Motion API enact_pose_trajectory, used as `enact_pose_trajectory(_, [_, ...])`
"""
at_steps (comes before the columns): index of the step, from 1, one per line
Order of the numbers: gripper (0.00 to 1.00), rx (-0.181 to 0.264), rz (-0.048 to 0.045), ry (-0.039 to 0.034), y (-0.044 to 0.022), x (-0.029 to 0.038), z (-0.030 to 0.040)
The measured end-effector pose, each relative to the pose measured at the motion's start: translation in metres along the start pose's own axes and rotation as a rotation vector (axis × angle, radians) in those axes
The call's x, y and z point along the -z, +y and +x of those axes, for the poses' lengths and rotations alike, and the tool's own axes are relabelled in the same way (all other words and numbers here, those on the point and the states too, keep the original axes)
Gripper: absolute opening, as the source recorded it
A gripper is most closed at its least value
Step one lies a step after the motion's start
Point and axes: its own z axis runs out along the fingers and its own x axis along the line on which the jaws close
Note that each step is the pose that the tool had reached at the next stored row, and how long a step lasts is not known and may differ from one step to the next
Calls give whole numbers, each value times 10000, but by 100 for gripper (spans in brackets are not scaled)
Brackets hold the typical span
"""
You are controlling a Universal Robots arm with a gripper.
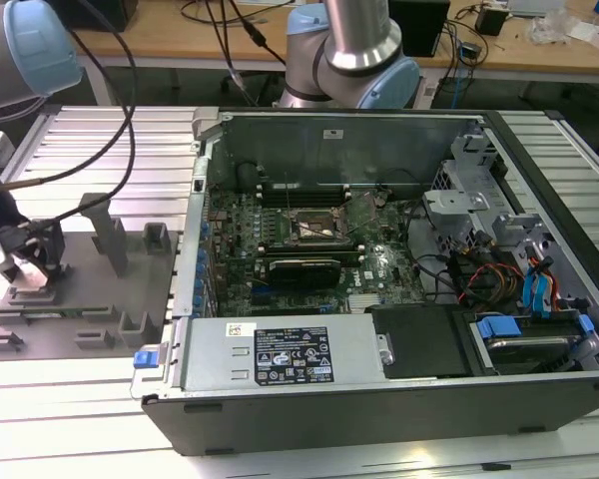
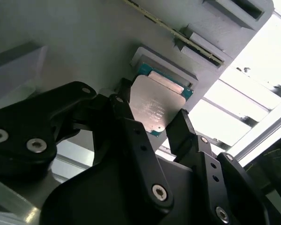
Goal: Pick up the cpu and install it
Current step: 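Pick up the cpu and move it towards the insertion slot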
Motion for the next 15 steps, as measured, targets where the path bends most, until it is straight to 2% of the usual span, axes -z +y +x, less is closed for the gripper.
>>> enact_pose_trajectory(2, [55, 0, 0, 0, 2, 52, -1])
enact_pose_trajectory(9, [55, 1, 0, 0, 9, 134, -4])
enact_pose_trajectory(12, [55, 0, 0, 0, 19, 226, -7])
enact_pose_trajectory(15, [55, 0, 0, -1, 22, 276, -8])
